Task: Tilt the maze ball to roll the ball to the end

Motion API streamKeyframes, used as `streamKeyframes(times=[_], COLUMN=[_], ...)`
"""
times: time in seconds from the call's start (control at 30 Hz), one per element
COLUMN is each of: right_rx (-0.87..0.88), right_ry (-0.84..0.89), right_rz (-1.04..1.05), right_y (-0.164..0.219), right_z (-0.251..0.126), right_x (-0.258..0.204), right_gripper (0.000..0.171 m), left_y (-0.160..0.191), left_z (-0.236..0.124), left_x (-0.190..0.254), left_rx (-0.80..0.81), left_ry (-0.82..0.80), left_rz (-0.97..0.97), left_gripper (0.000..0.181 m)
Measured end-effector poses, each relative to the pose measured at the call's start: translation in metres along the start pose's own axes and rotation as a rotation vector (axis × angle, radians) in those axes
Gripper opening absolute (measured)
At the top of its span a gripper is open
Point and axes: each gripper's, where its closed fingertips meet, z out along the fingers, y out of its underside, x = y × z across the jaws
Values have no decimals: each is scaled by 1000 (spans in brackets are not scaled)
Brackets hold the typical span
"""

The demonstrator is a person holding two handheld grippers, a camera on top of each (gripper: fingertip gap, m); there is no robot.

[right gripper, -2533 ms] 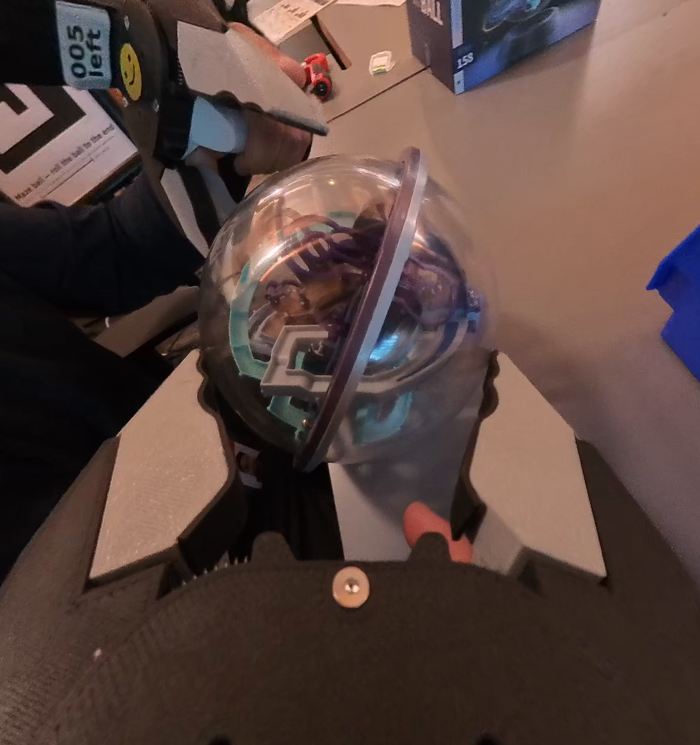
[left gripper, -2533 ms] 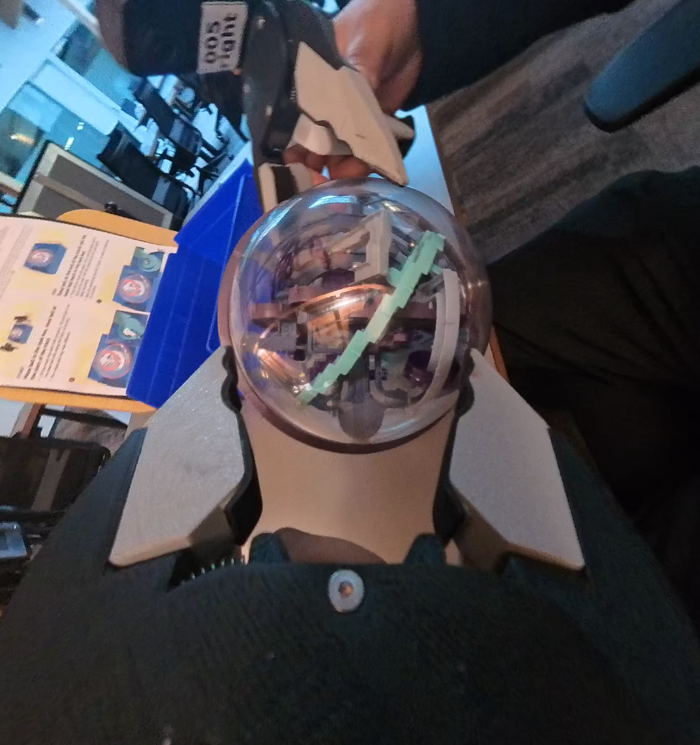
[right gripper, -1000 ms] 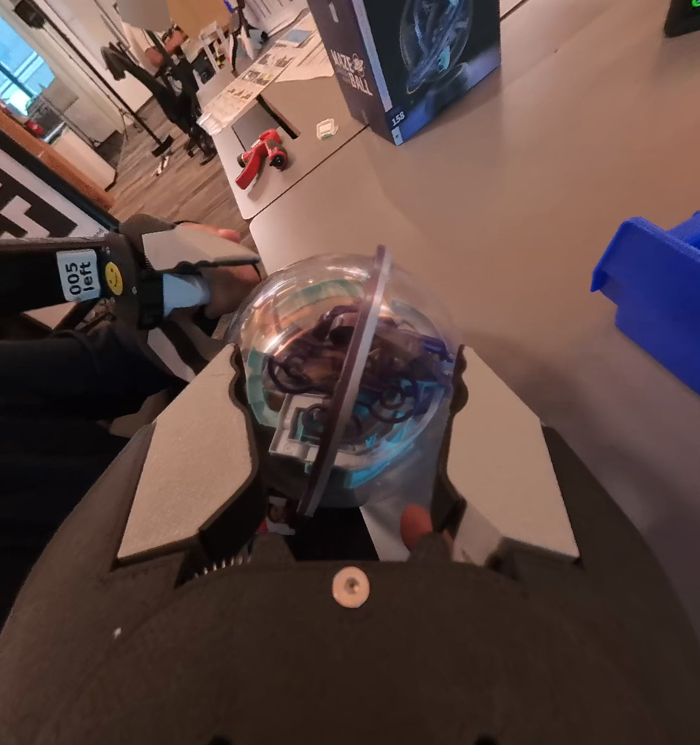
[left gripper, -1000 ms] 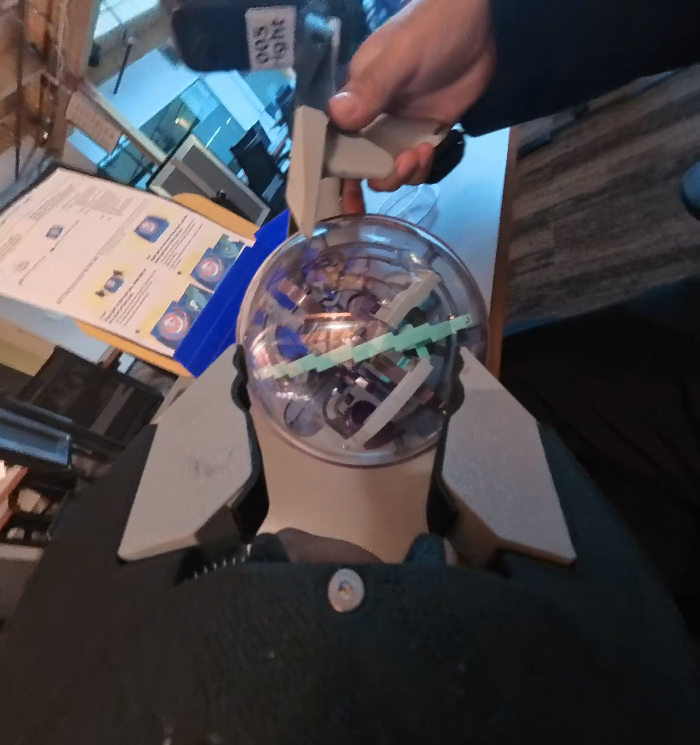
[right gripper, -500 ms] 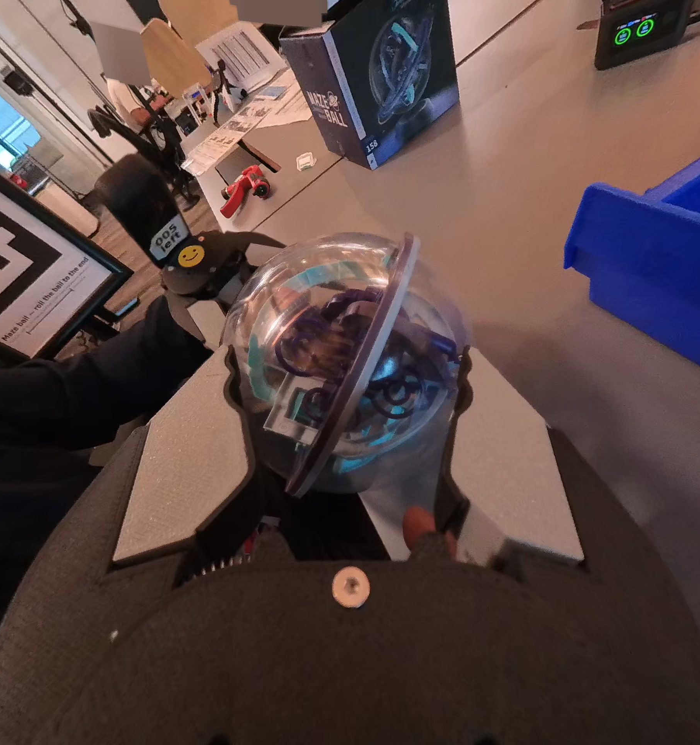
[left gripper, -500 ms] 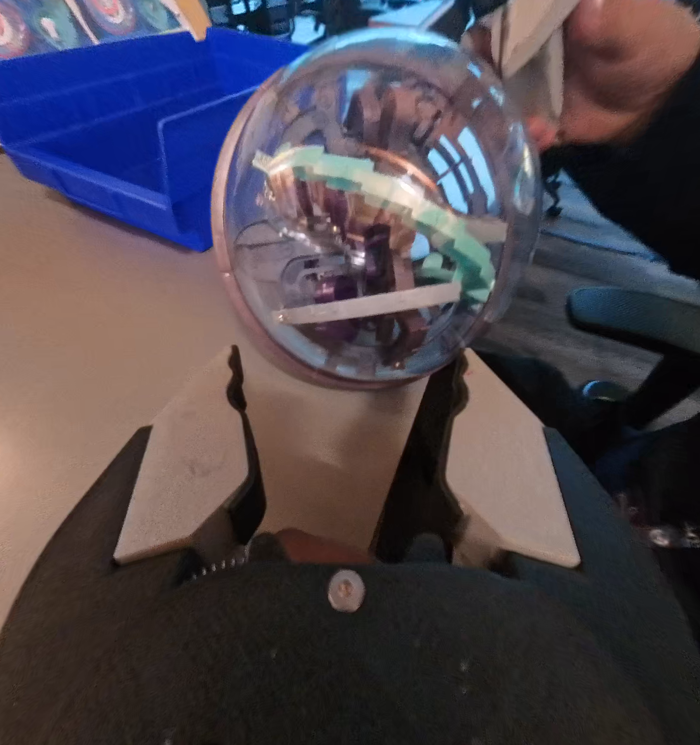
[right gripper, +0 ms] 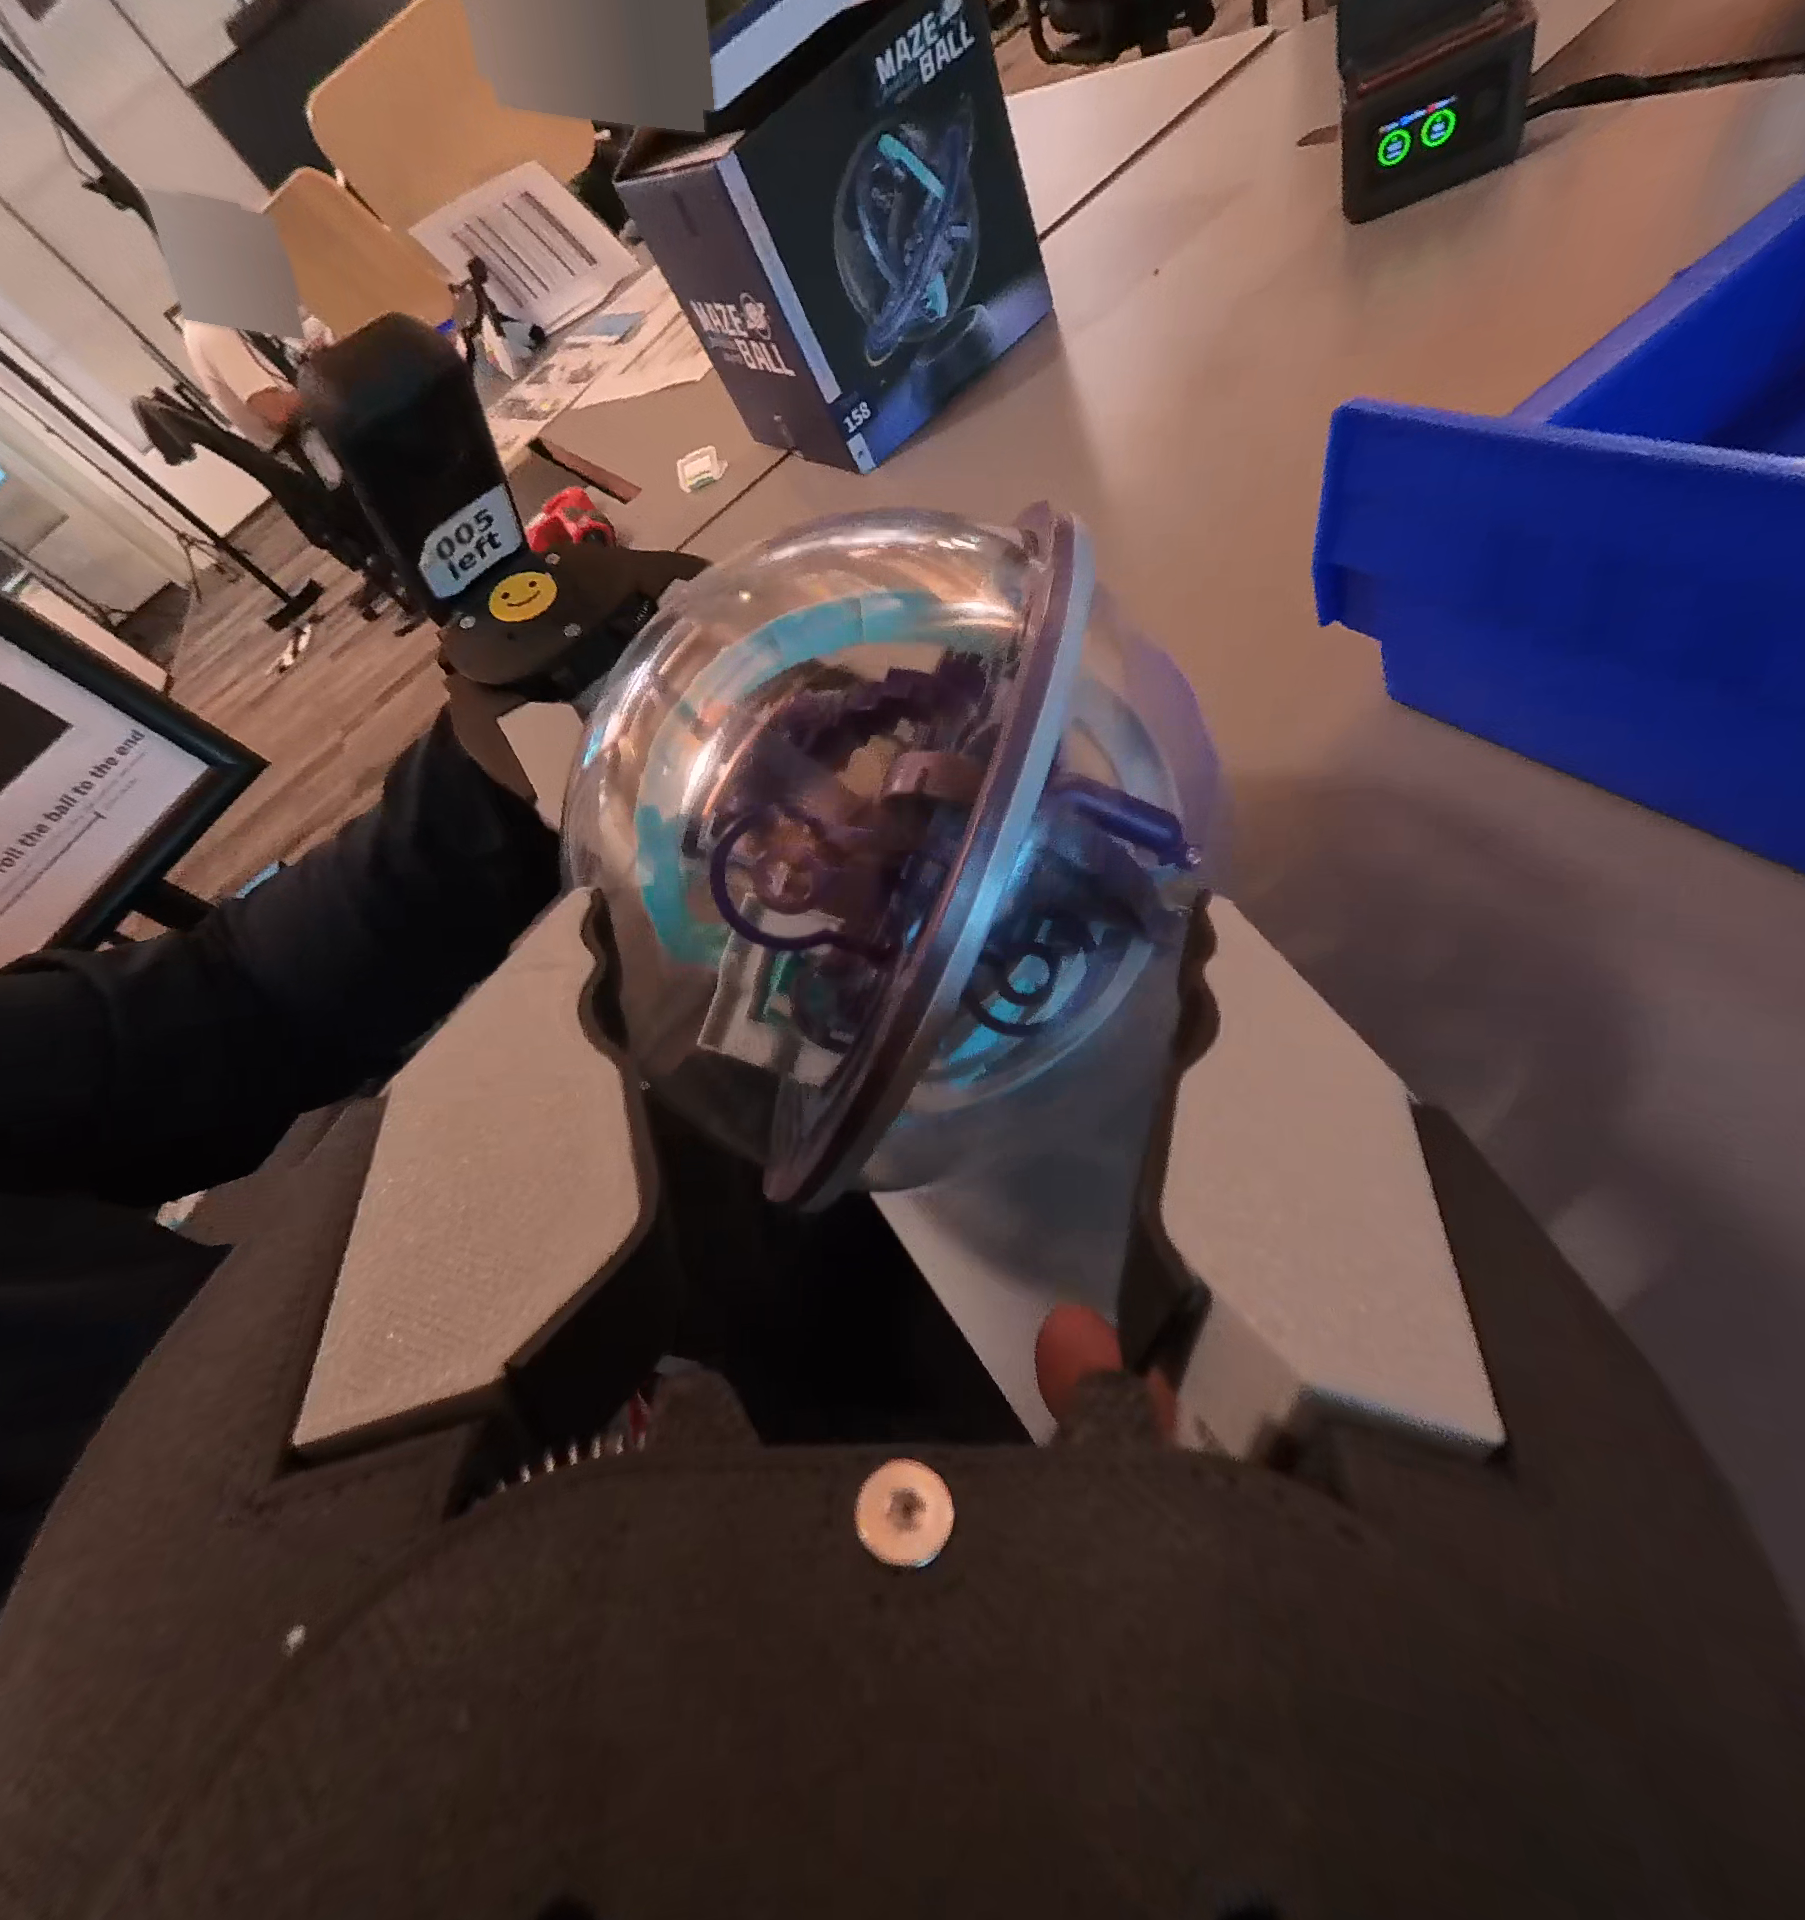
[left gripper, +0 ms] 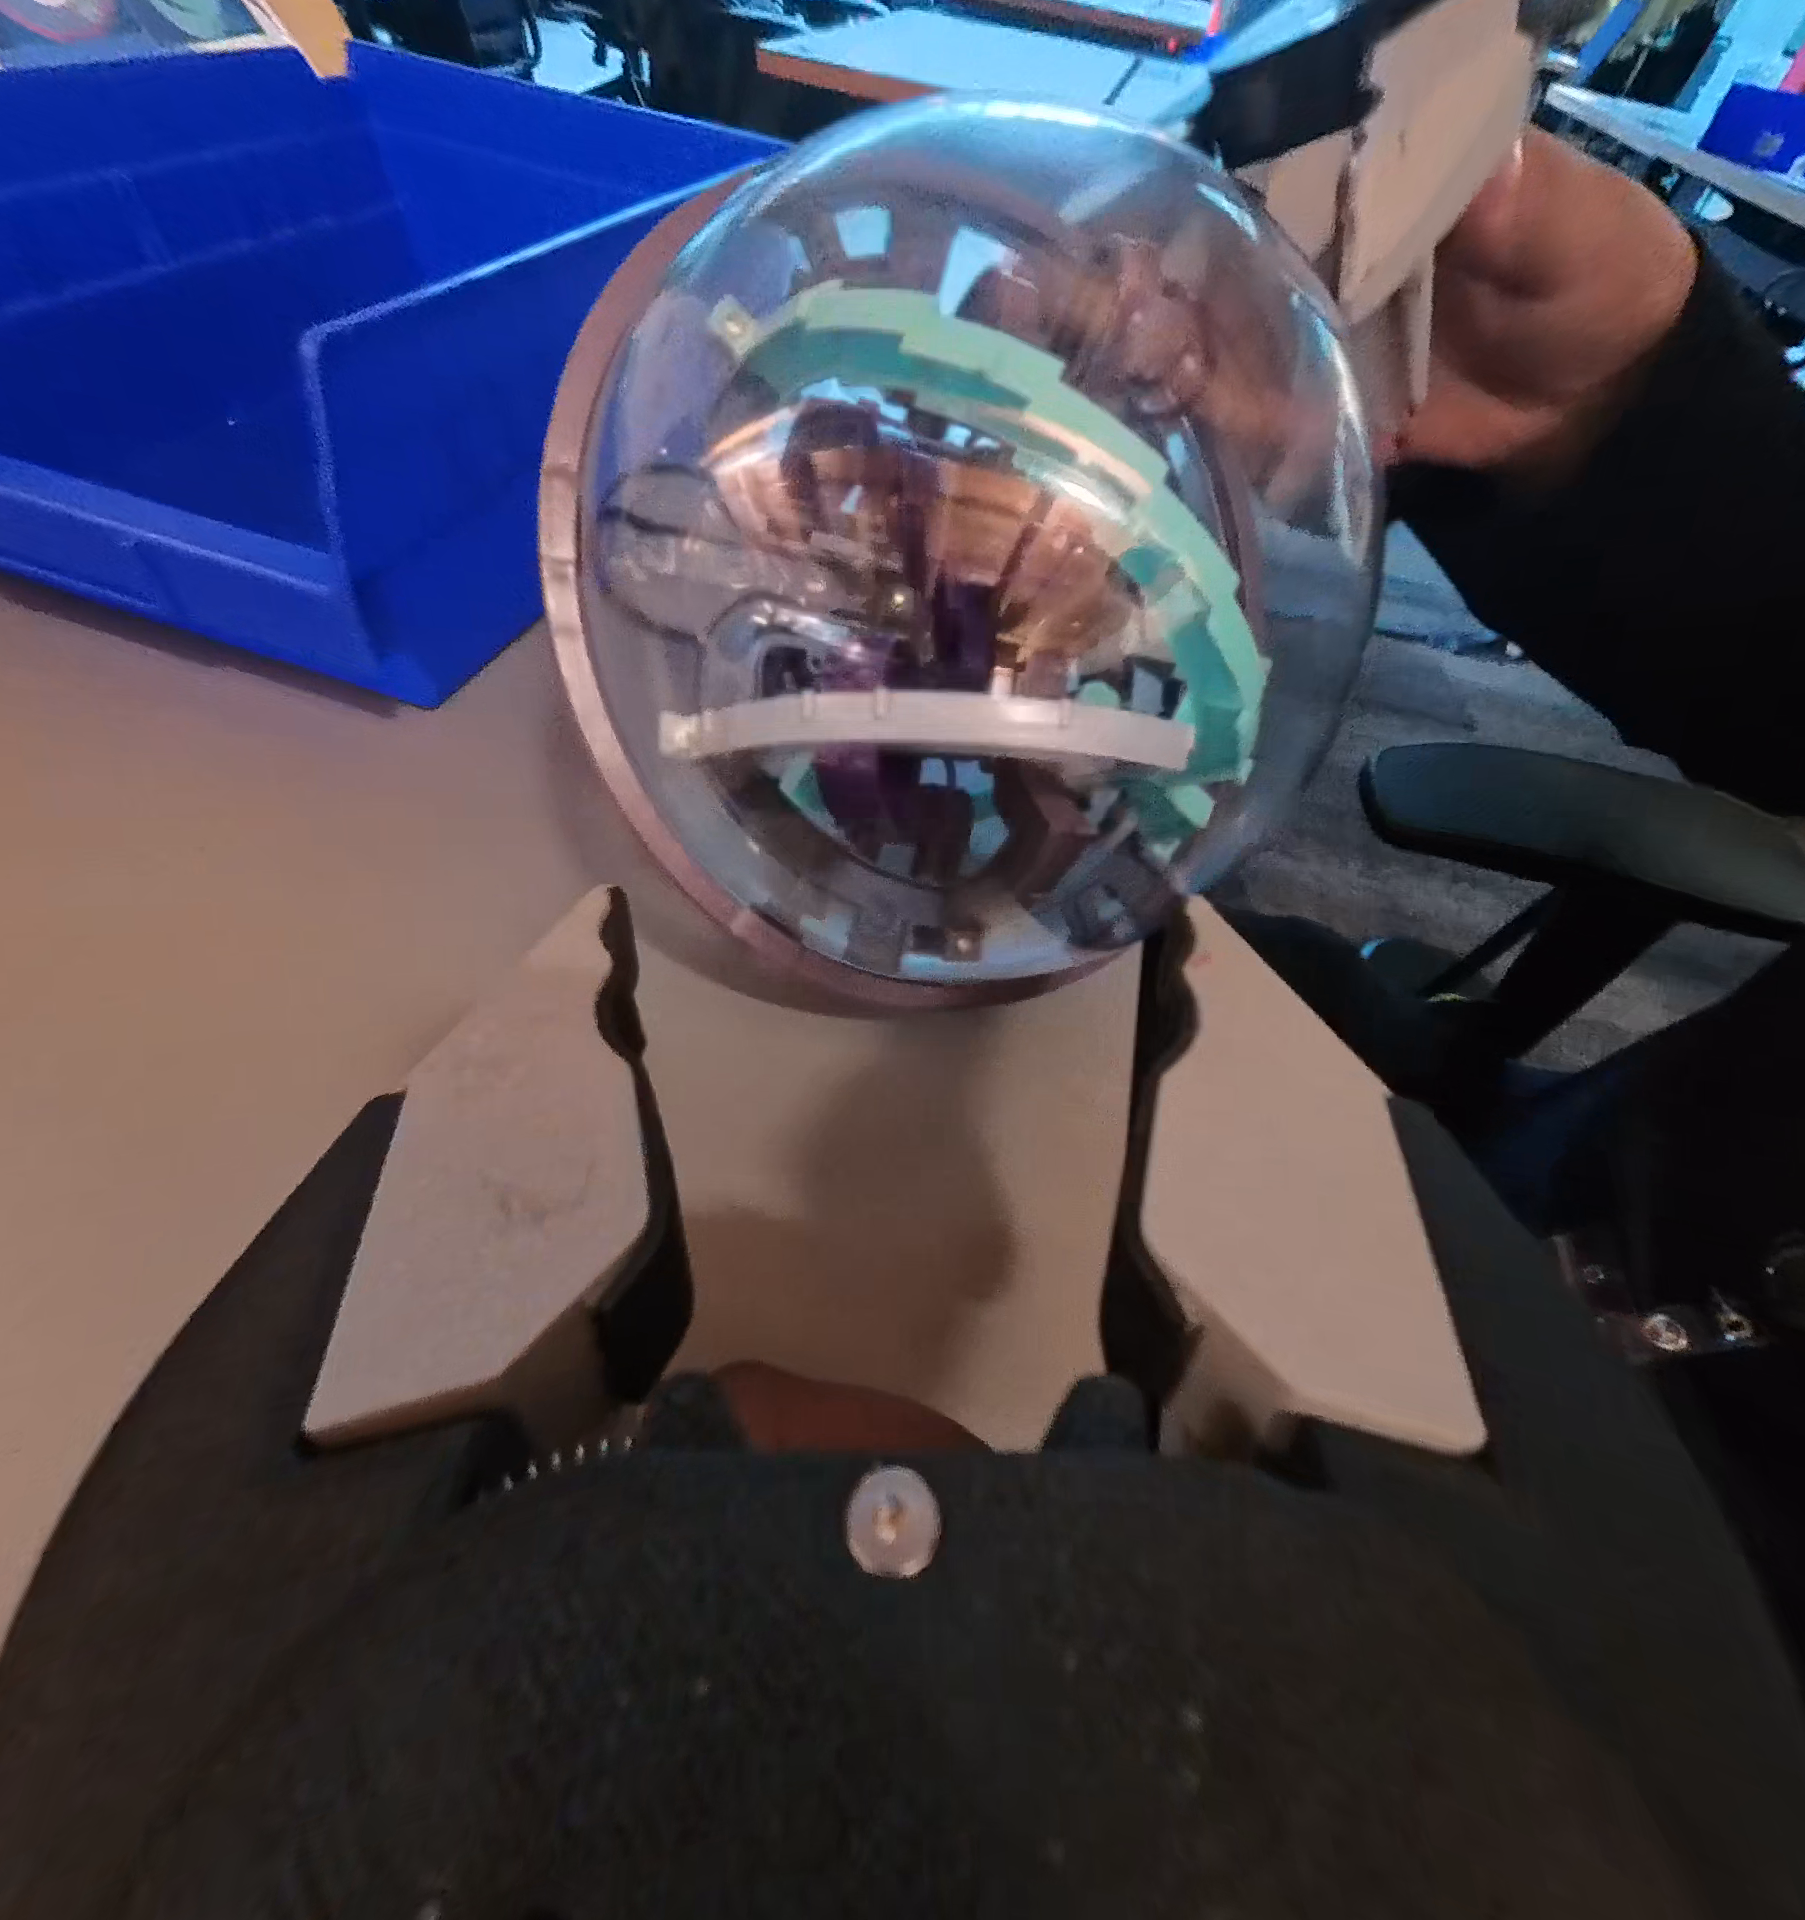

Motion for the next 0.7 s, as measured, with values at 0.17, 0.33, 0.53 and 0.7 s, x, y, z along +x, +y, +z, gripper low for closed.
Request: streamKeyframes(times=[0.17,0.33,0.53,0.7], right_rx=[10,14,0,-54], right_ry=[-13,-28,-20,-68], right_rz=[16,44,5,-48], right_y=[4,8,7,3], right_z=[-1,2,-2,-3], right_x=[1,4,14,18], right_gripper=[99,104,113,120], left_y=[-5,-3,-12,-14], left_z=[-4,6,7,11], left_x=[6,8,-1,-2], left_rx=[39,-4,39,42], left_ry=[69,158,179,199], left_rz=[-39,-75,-71,-38], left_gripper=[91,106,94,89])
